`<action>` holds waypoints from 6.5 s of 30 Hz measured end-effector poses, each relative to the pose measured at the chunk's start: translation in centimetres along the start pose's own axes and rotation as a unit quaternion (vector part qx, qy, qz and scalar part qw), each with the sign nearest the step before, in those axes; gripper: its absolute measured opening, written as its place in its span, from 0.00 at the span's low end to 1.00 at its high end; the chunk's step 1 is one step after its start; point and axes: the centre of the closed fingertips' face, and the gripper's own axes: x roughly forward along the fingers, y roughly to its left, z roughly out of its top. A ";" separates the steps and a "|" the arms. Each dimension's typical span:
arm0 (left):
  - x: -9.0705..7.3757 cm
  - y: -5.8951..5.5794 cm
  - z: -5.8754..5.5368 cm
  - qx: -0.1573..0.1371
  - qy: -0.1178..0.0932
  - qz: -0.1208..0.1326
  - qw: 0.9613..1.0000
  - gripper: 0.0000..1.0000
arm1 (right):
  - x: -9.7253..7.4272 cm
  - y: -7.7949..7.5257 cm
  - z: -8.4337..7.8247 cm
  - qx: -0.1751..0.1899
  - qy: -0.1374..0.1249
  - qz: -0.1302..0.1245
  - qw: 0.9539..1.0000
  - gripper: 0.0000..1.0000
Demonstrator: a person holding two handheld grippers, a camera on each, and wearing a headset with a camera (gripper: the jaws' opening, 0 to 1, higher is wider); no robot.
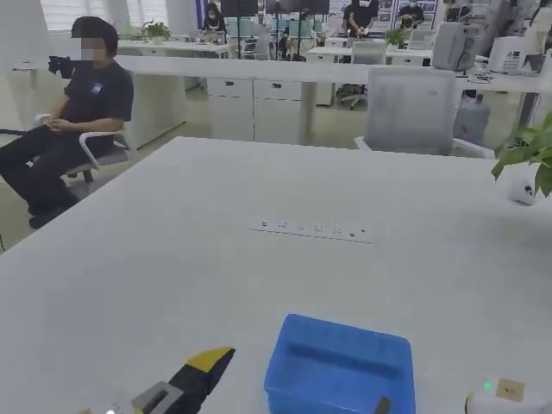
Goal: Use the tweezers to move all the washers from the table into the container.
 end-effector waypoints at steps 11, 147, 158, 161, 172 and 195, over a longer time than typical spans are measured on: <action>-2.8 0.1 0.5 0.006 -0.022 -0.006 1.000 0.99 | 0.0 0.1 0.1 0.000 -0.003 0.002 1.000 0.03; -1.9 5.5 -3.1 -0.047 0.039 0.056 0.997 0.99 | 0.4 -8.7 4.9 -0.035 -0.016 -0.100 0.994 0.04; -1.8 4.7 -3.1 -0.045 0.042 0.040 0.997 0.99 | -1.4 -4.3 6.7 -0.035 -0.061 -0.085 0.994 0.04; -1.8 4.6 -3.2 -0.044 0.045 0.040 0.997 0.99 | -1.6 -3.1 6.4 -0.029 -0.063 -0.074 0.995 0.04; -2.0 5.2 -2.5 -0.051 0.022 0.051 0.997 0.99 | 0.0 -1.0 2.5 0.019 -0.037 -0.029 0.999 0.04; -1.8 5.0 -3.3 -0.044 0.043 0.045 0.997 0.99 | 0.6 -1.1 -1.3 0.059 0.005 -0.032 0.998 0.04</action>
